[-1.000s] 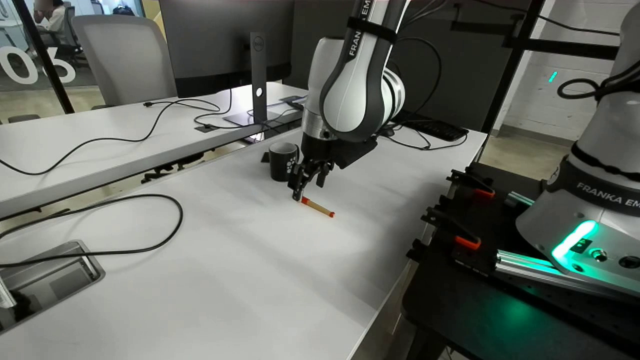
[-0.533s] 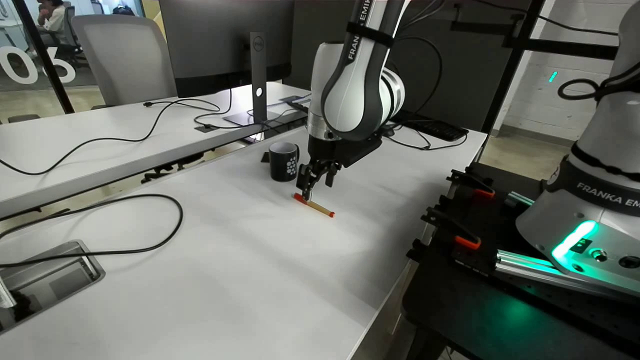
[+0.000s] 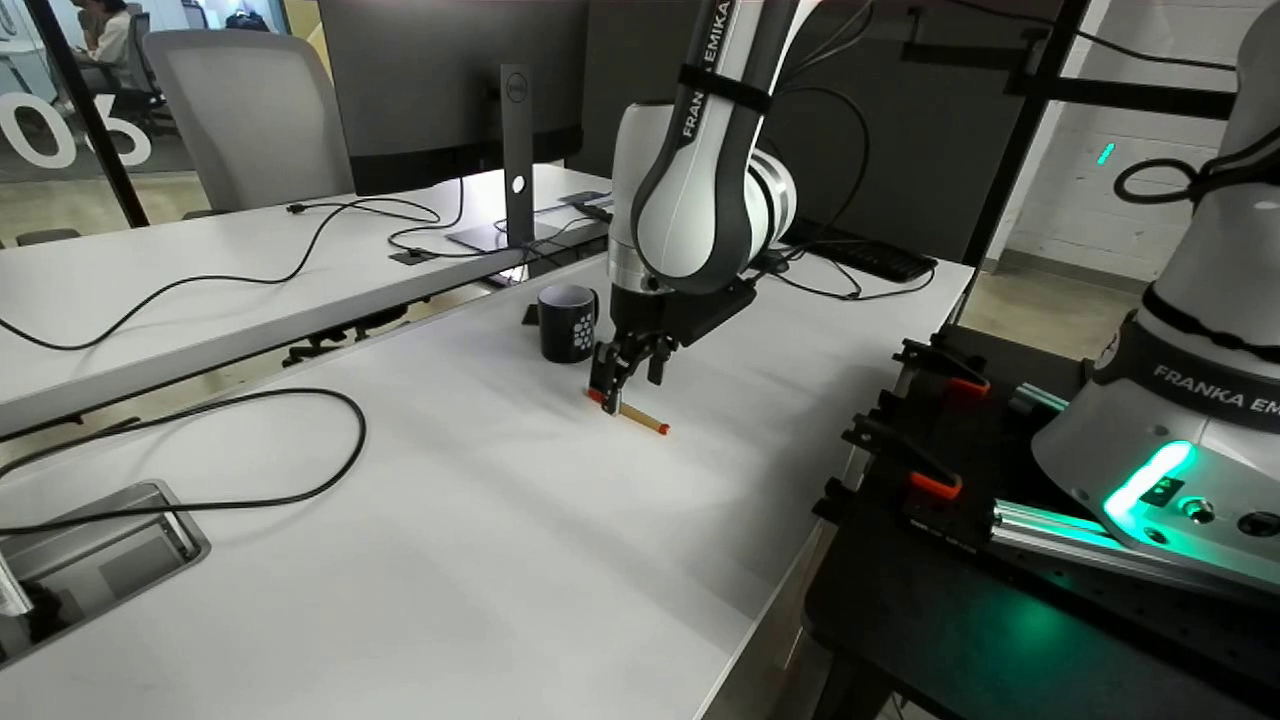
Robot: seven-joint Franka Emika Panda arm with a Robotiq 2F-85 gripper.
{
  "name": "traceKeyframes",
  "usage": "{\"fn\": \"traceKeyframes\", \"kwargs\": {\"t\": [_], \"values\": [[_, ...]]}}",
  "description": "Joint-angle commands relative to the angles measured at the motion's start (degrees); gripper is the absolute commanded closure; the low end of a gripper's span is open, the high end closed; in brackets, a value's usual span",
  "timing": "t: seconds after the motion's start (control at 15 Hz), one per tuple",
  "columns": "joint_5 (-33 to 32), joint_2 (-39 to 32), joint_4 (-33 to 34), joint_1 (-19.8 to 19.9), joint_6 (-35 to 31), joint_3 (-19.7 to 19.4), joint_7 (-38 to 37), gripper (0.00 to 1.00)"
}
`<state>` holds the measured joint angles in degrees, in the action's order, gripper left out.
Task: Pick up the pen from the table and put it in the black cup.
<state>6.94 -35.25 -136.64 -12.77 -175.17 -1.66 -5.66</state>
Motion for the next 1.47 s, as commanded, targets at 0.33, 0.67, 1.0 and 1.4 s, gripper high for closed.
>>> {"fn": "traceKeyframes", "kwargs": {"t": [0.33, 0.67, 1.0, 1.4], "values": [[-1.9, -4.4, 3.9, 4.5, 0.9, 0.8, 0.3, 0.0], [-1.9, -4.1, 4.3, 3.1, 1.0, 0.3, -0.7, 0.0], [-2.1, -3.7, 4.8, 0.9, 1.6, -0.2, -1.2, 0.0], [-2.0, -4.0, 5.7, 0.4, 2.9, 0.2, -1.2, 0.0]]}}
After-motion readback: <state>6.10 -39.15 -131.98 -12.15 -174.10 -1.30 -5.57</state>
